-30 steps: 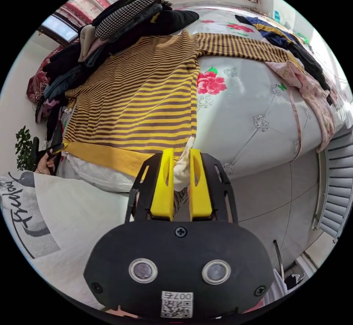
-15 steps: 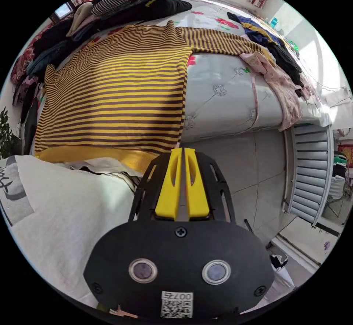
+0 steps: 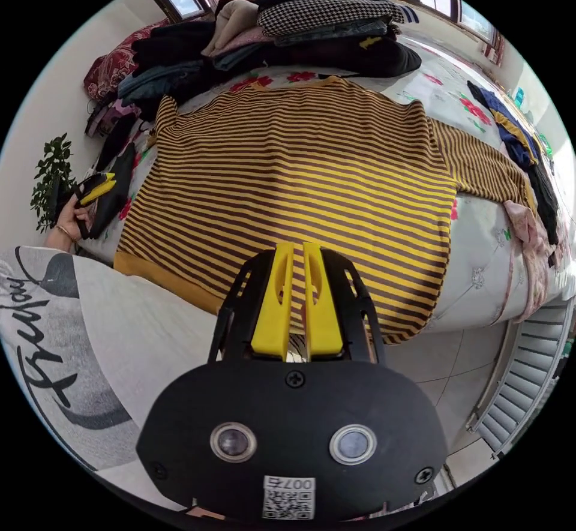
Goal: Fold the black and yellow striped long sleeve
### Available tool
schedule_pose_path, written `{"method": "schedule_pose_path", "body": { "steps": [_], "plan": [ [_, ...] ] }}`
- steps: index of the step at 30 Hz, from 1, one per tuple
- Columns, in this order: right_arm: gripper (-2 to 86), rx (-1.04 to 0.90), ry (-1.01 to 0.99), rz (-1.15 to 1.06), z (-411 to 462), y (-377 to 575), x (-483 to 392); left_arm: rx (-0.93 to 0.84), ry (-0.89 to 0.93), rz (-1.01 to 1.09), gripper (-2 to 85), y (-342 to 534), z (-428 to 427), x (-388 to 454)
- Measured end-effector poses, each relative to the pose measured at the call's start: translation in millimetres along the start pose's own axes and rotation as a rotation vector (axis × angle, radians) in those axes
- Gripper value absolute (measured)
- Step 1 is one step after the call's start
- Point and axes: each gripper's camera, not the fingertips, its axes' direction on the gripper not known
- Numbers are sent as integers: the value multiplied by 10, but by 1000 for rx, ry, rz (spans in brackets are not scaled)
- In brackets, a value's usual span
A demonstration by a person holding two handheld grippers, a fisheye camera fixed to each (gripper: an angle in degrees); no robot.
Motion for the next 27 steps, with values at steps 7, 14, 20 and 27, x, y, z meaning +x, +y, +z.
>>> {"method": "schedule_pose_path", "body": {
  "steps": [7,14,20,27],
  "plan": [
    [11,-26,29,-178,-9,-262,-436,23,-79,-140,108,-1389,391,-298],
    [5,-40,18,-77,-63,-413,-303,20,-276,-126,31,-1962,681,-313],
    [2,-46,36,-103,-135,-539,-348,76,-109,-116,-8,-1966,216,-578],
    [0,-12,54,-154,-281,-745,-297,562,36,-245,-9,-1521,-1661,-970]
  ]
}}
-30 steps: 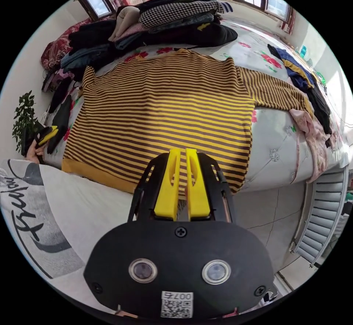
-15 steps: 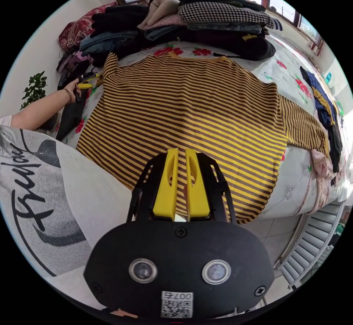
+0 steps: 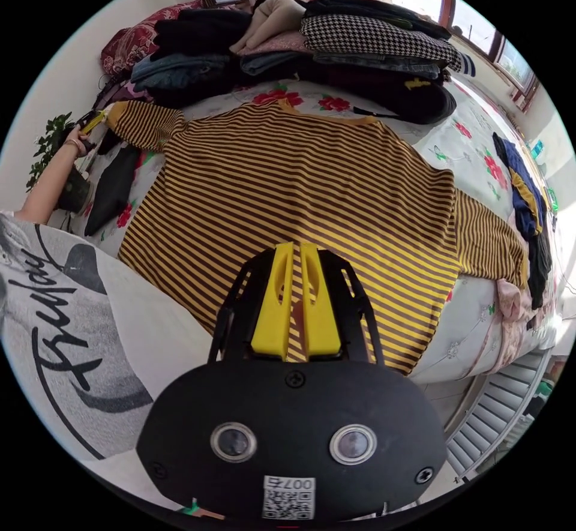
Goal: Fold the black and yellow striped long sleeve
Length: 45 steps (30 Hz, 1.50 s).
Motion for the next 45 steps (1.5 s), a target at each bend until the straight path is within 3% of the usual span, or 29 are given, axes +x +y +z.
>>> {"method": "schedule_pose_path", "body": {
  "steps": [6,9,13,15,17,20,25,29,37,40,45],
  "plan": [
    [0,47,-93,49,-79,-84,151,73,225,104,-9,11,-719,541],
    [0,67,-125,87,-153,-46,256,-1,388,321,-5,413,-663,1505],
    [4,102,-131,174,-281,87,505,-267,732,661,41,1779,-213,3080],
    [7,120,-146,232,-342,177,655,-442,782,757,98,2568,111,3494],
    [13,136,-182,318,-416,334,877,-615,681,841,113,3469,531,3585],
    [20,149,-203,413,-486,580,1150,-695,540,885,118,4156,727,3193],
    [34,139,-225,512,-454,782,1568,-760,174,886,106,4574,849,2315],
    [42,237,-191,594,-674,662,2160,-756,-56,763,95,4489,947,1721],
    [52,509,-131,999,-1165,802,3938,-778,-263,515,95,4555,1660,1146],
    [59,488,-27,1004,-1281,617,4348,-777,-351,538,95,4714,1957,1128],
    [73,436,99,1039,-1339,381,4961,-764,-348,558,93,4790,2143,1135]
  ]
}}
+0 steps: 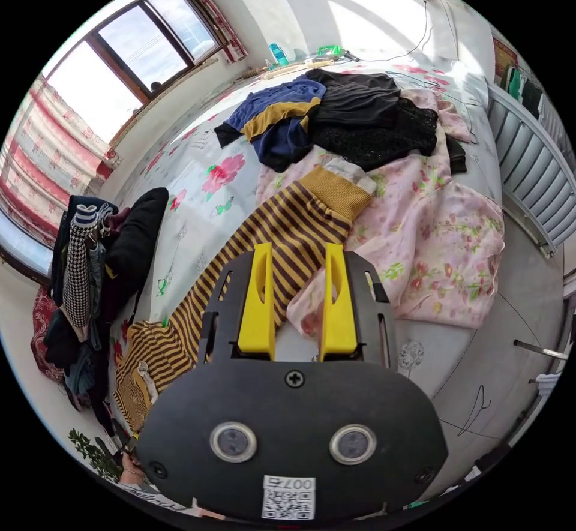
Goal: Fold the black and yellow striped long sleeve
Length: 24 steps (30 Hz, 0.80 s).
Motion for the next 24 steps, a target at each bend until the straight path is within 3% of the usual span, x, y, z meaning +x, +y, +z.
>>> {"method": "schedule_pose_path", "body": {
  "steps": [5,10,14,24],
  "plan": [
    [39,-128,61,89,482,-301,228,-10,-34,-14,92,-160,165,88],
    [7,-46,201,33,265,-364,25,-4,-34,-34,91,-270,278,84],
    [7,33,99,-57,-81,-414,-213,15,-18,-45,91,-332,353,36],
    [41,-71,72,54,219,-312,106,24,-6,-5,90,-510,468,-57]
  ]
}}
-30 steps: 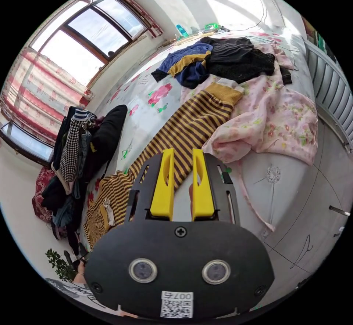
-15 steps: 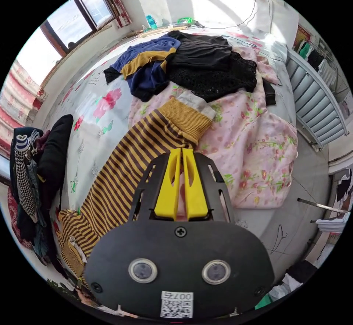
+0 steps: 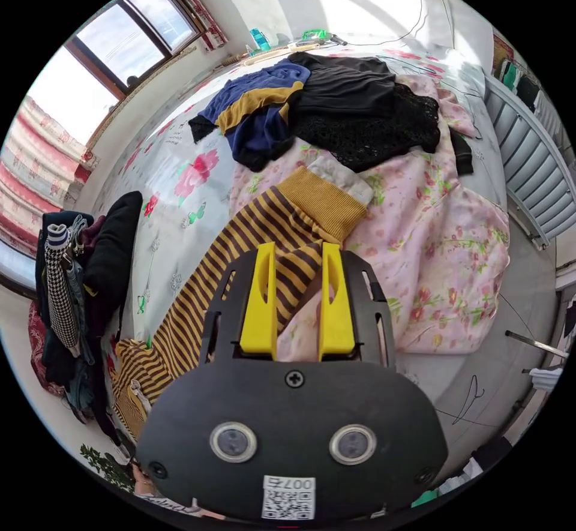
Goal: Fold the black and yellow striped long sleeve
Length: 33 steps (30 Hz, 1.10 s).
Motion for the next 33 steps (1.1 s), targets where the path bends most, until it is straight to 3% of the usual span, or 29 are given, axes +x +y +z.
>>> {"method": "schedule_pose_path", "body": {
  "steps": [5,9,13,18,21,23,26,30,33],
  "plan": [
    [8,-27,111,20,140,97,13,-33,-16,-6,90,-163,40,-17],
    [0,119,4,-58,-236,186,-178,-13,-10,-18,90,-188,41,-61],
    [-1,283,-181,-374,-983,505,-1056,-1,23,-51,90,-242,26,-165],
    [0,351,-512,-873,-1686,1814,-2461,22,88,-85,92,-267,-14,-326],
    [6,213,-738,-1064,-1660,2910,-3170,27,126,-124,91,-243,-73,-450],
    [16,-22,-810,-1136,-1281,3771,-3637,52,142,-129,87,-156,-191,-547],
    [23,-358,-680,-1226,-731,4665,-3931,89,166,-145,85,46,-423,-742],
    [31,-423,-603,-1141,-635,4972,-3475,114,211,-127,95,424,-722,-1038],
    [39,-399,-413,-1061,-684,4867,-2801,86,213,-78,107,819,-896,-1208]
  ]
}}
